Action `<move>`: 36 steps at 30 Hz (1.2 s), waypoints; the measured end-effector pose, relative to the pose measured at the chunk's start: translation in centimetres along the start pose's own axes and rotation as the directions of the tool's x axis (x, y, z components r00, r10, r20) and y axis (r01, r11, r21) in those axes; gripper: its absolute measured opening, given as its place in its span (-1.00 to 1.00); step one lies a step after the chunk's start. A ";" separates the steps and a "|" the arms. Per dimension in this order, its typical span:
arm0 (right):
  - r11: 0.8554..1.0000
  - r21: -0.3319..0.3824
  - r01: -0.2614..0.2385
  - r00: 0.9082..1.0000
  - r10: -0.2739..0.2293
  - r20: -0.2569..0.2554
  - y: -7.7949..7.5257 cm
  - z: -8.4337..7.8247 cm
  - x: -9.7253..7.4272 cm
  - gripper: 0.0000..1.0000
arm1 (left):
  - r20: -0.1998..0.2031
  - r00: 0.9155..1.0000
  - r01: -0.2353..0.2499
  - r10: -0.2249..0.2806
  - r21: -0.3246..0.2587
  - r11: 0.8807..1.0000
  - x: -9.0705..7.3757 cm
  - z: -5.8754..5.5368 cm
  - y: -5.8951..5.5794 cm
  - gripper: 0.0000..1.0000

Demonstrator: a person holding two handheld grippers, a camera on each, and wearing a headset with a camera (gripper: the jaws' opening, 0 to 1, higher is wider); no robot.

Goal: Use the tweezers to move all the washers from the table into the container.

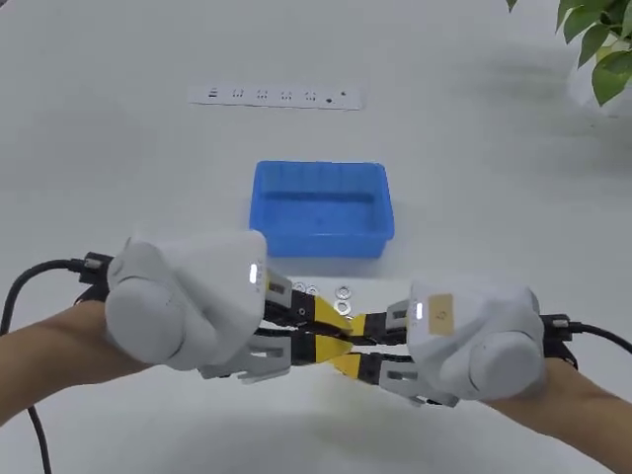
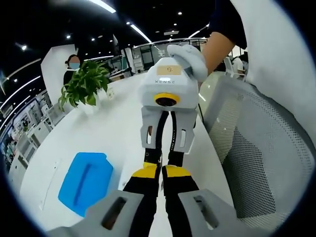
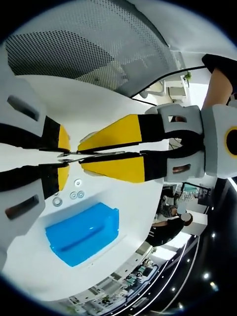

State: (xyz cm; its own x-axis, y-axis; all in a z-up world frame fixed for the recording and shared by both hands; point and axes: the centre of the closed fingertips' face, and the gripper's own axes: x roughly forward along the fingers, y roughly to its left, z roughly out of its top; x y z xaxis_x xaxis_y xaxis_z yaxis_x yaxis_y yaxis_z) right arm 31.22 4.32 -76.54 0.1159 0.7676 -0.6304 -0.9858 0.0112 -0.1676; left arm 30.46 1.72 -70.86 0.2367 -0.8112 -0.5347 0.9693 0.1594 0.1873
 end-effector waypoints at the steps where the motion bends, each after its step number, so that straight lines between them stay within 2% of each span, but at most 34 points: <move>1: 1.000 -0.001 0.004 1.000 -0.004 0.000 0.0 0.0 -0.1 -0.79 | -0.001 1.000 -0.001 0.001 -0.001 1.000 0.0 0.0 0.1 -0.88; 4: 0.999 0.031 0.008 1.000 -0.008 0.003 -0.2 -0.3 -0.4 -0.75 | 0.001 1.000 -0.005 0.005 0.005 1.000 -0.1 0.3 0.5 -0.87; 10: 0.996 0.070 0.049 0.999 -0.049 -0.010 -0.9 -1.5 -1.1 -0.64 | -0.001 1.000 0.001 -0.001 0.017 1.000 0.1 0.7 1.7 -0.87; 12: 0.995 0.082 0.059 0.998 -0.059 0.000 -1.1 -1.7 -1.4 -0.61 | -0.001 1.000 0.001 -0.001 0.018 1.000 0.2 0.8 2.0 -0.87; 21: 0.985 0.134 0.106 0.994 -0.106 -0.010 -2.3 -3.4 -2.6 -0.46 | 0.003 1.000 0.012 -0.012 0.024 1.000 1.1 1.0 2.7 -0.87; 27: 0.981 0.159 0.112 0.994 -0.111 -0.015 -2.4 -4.0 -2.9 -0.39 | 0.004 1.000 0.006 -0.007 0.028 1.000 1.6 0.9 3.3 -0.87; 31: 0.980 0.180 0.090 0.996 -0.091 -0.002 -2.0 -4.0 -2.7 -0.38 | 0.004 1.000 0.008 -0.008 0.016 1.000 1.5 0.6 3.4 -0.87; 36: 0.980 0.180 0.087 0.996 -0.087 -0.008 -1.9 -4.2 -2.4 -0.37 | 0.003 1.000 0.005 -0.005 -0.005 1.000 1.5 0.0 3.6 -0.87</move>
State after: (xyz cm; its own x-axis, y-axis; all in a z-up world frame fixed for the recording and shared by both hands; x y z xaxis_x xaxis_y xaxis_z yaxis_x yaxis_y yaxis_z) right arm 33.28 -0.24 -77.91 0.2023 0.7587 -0.6192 -0.9777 0.1931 -0.0829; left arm 34.31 1.08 -70.97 0.2321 -0.8135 -0.5332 0.9707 0.1584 0.1809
